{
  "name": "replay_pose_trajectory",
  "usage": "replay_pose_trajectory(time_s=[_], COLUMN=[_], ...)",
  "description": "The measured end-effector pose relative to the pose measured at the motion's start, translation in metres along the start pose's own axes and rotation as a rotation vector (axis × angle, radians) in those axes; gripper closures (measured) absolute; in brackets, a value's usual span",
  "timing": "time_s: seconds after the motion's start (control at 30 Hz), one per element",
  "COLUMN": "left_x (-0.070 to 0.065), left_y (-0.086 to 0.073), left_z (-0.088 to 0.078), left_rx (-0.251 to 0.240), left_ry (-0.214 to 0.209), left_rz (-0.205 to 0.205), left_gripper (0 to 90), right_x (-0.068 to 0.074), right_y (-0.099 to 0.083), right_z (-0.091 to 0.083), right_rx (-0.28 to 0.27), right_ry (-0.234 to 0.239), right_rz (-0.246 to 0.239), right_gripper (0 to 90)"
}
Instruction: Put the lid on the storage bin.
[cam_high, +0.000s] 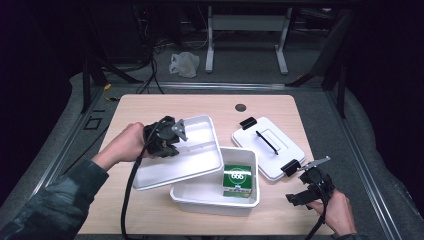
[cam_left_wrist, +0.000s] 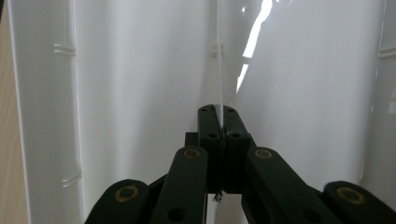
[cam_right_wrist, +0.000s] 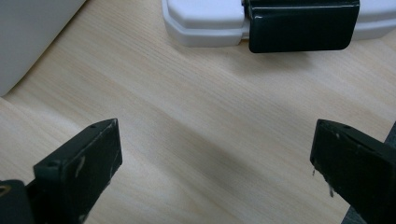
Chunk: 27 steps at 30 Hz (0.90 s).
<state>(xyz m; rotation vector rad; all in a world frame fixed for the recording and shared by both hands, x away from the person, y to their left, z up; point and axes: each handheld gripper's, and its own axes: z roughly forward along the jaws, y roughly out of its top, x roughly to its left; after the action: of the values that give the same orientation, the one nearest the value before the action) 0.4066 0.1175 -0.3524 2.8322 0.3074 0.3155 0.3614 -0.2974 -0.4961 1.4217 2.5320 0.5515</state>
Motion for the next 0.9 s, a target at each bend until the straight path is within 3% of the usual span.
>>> replay_pose_trajectory(time_s=[0.3, 0.47, 0.67, 0.9], left_x=[-0.021, -0.03, -0.038, -0.043], left_y=[0.049, 0.07, 0.085, 0.089], left_z=[0.023, 0.035, 0.05, 0.062], left_rx=[0.029, 0.029, 0.04, 0.071], left_ry=[-0.062, -0.076, -0.093, -0.103], left_rz=[0.135, 0.173, 0.212, 0.243], left_gripper=[89.2, 89.2, 89.3, 89.3], right_x=[0.002, 0.003, 0.003, 0.003], right_y=[0.0, 0.001, 0.001, 0.0], right_z=[0.001, 0.0, 0.0, 0.001], right_rx=[0.004, -0.004, -0.004, 0.002], right_ry=[0.004, 0.006, 0.006, 0.01], right_rz=[-0.013, -0.019, -0.022, -0.023], right_gripper=[2.0, 2.0, 1.9, 1.8])
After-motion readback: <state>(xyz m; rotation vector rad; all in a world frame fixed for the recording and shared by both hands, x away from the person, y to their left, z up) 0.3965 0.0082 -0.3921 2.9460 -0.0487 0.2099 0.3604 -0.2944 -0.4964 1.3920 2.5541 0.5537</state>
